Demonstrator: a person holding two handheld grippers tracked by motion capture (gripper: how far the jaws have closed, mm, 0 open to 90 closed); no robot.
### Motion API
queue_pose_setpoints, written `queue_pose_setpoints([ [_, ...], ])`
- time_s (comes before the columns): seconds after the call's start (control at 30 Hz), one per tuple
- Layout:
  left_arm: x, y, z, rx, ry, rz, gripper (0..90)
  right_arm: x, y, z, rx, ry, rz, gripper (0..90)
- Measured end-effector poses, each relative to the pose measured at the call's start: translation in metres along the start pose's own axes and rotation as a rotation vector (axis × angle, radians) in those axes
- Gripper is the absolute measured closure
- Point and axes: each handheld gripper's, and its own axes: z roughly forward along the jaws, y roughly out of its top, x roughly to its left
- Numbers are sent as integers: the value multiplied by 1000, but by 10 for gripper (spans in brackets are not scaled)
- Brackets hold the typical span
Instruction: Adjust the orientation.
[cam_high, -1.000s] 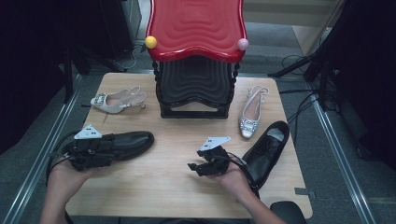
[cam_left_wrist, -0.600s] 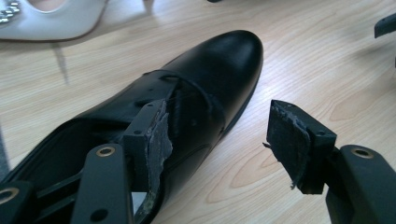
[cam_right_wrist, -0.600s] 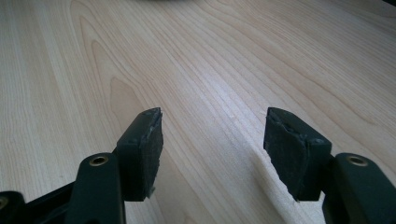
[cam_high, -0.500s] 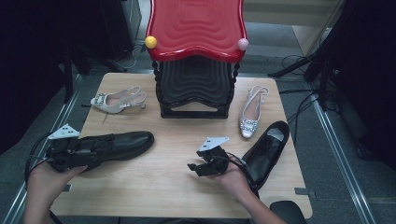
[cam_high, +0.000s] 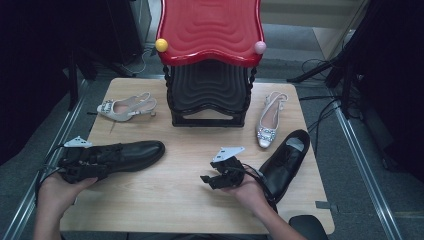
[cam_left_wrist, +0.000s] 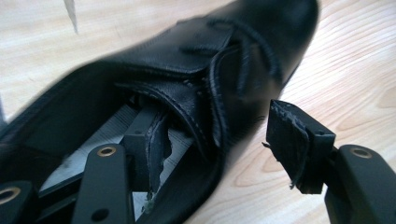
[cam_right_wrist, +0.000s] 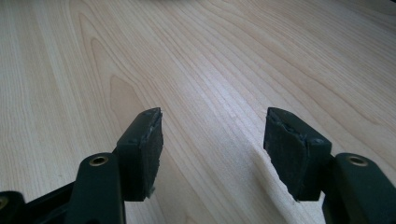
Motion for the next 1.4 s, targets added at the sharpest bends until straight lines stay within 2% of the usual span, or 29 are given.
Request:
queue_pose_setpoints([
  [0.03,-1,1,3,-3,2,17,401,0,0,0,0,1,-1,386],
  [0.13,-4,3,3,-31,-11,26,444,0,0,1,5,-1,-1,386],
  [0.23,-7,4,6,-36,-10,44,475,0,0,1,7,-2,-3,386],
  [0.33,-7,8,7,-41,-23,12,508,0,-1,2,9,-1,-5,386],
  [0.47,-4,9,6,-75,-130,-40,685,1,-1,3,11,-2,-7,386],
  [0.53,-5,11,5,-82,-163,-44,739,1,-1,2,9,-5,-10,386],
  [0.6,-10,14,4,-77,-157,-45,768,1,-1,1,8,-6,-6,387],
  [0.7,-17,19,4,-86,-156,-24,792,0,-2,0,8,-11,-1,387],
  [0.77,-23,24,3,-114,-166,-16,797,-1,-3,-1,6,-14,2,387],
  [0.93,-42,37,5,-138,-221,20,794,-1,-6,-5,3,-26,12,387],
  [1.23,-76,60,28,-110,-289,102,792,-2,-14,-15,-15,-56,34,389],
  [1.4,-92,70,40,-101,-334,122,790,0,-19,-22,-41,-68,51,390],
])
